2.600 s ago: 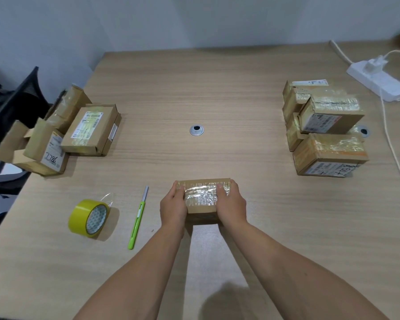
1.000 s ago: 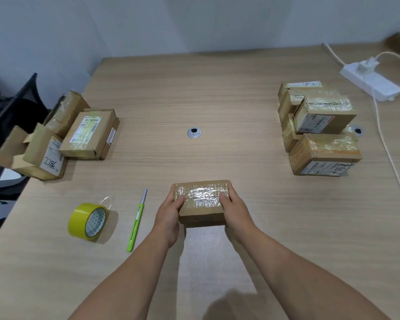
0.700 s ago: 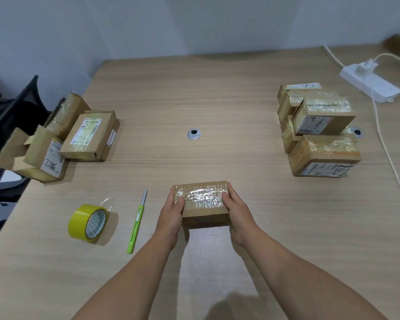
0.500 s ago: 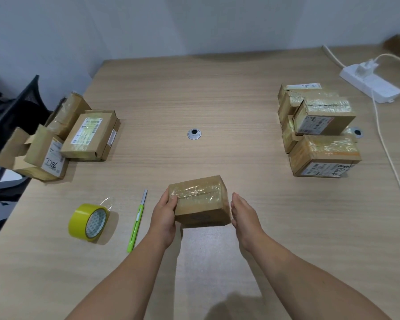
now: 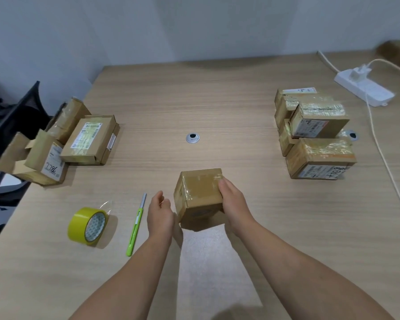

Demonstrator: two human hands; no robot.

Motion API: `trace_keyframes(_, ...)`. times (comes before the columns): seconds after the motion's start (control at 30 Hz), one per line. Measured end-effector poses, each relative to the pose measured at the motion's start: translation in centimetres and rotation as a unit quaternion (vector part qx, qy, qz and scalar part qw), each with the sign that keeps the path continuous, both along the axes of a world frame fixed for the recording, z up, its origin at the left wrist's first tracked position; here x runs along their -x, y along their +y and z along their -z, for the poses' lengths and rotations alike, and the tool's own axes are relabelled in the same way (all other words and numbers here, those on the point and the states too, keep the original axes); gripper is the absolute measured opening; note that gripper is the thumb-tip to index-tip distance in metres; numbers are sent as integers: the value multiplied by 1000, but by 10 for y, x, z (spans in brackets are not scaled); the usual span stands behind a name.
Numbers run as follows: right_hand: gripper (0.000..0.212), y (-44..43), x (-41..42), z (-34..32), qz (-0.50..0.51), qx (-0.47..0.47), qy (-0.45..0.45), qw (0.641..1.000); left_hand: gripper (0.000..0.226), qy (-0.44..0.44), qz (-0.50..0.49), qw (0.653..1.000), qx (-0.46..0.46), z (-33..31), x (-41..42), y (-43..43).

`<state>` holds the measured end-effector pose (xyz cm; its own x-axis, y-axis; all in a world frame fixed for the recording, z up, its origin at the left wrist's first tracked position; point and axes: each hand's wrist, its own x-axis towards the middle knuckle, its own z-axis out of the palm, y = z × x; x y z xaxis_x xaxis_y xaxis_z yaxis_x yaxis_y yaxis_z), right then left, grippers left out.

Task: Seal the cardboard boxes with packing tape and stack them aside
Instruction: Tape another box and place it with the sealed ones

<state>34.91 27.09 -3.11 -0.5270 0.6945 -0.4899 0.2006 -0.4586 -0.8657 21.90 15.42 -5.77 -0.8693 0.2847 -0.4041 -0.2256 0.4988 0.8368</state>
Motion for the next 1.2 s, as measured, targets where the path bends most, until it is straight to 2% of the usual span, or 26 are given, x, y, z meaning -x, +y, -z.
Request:
trace_keyframes(0.1, 34, -11, 6, 2, -24, -57, -24, 998, 26, -1, -22, 996, -84, -14, -3, 7)
trace_keyframes(0.2, 36, -21, 13, 4, -47, -85, -75, 992, 24, -16, -9, 990, -138, -27, -7, 10)
trace_keyframes(0.37, 30, -20, 26, -3, -60, -109, -167, 978, 18, 70, 100, 991, -46, -32, -10, 12)
trace_keyframes(0.53, 56, -18, 41, -8, -49, -112, -197, 973, 22, 67, 62, 996, 12, -36, -13, 25)
trace_keyframes(0.63, 61, -14, 48, -10, -44, -100, -207, 972, 20, 74, 48, 996, 34, -37, -10, 30)
trace_keyframes(0.93, 40, -11, 54, -9, -39, -101, -209, 972, 19, 53, 25, 998, 6, -33, -5, 32)
trace_keyframes(1.2, 30, -10, 46, -9, -40, -101, -181, 977, 38, 49, 2, 999, 8, -39, -6, 31)
